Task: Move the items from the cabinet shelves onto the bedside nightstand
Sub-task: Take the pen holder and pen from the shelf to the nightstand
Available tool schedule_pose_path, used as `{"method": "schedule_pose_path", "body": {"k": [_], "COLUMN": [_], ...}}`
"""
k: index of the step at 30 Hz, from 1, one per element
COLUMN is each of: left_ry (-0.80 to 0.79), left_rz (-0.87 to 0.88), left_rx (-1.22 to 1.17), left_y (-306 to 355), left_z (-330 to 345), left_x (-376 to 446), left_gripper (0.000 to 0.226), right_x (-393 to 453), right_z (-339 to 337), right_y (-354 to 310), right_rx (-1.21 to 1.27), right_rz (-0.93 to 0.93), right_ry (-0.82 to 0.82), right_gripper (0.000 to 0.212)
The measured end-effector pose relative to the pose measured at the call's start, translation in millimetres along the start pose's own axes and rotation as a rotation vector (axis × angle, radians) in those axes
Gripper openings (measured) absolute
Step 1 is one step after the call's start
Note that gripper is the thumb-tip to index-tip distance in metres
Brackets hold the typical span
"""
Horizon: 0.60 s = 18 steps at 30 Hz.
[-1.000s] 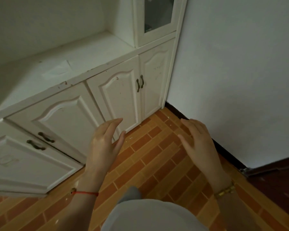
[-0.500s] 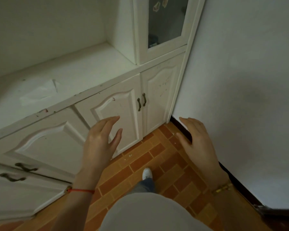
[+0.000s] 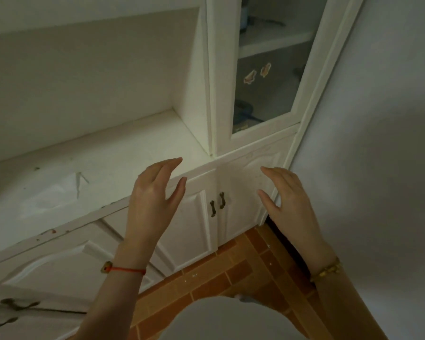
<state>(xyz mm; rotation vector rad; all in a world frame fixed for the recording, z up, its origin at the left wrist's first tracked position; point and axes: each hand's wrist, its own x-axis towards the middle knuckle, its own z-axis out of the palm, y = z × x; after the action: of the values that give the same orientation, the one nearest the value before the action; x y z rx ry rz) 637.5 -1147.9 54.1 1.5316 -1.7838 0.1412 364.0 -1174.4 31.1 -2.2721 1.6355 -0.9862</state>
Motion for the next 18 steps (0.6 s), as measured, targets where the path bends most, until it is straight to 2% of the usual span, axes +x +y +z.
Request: {"method": "schedule_pose_path", "body": {"k": [7, 18], "left_ry": [0.115, 0.347], "left_rz": [-0.01, 0.067], "left_rx": [0.015, 0.083], "left_y": [22, 41], "left_z": [20, 1], "left_x": [67, 195], "left_gripper": [0.037, 0.041], "right_x": [89, 258], "right_z": [-24, -97], "right_y": [9, -54], "right_rx": [0.035, 0.115], "right_rz": [-0.147, -0.496], "right_ry": [0.045, 0.388], "right_gripper": [0.046, 0.044]}}
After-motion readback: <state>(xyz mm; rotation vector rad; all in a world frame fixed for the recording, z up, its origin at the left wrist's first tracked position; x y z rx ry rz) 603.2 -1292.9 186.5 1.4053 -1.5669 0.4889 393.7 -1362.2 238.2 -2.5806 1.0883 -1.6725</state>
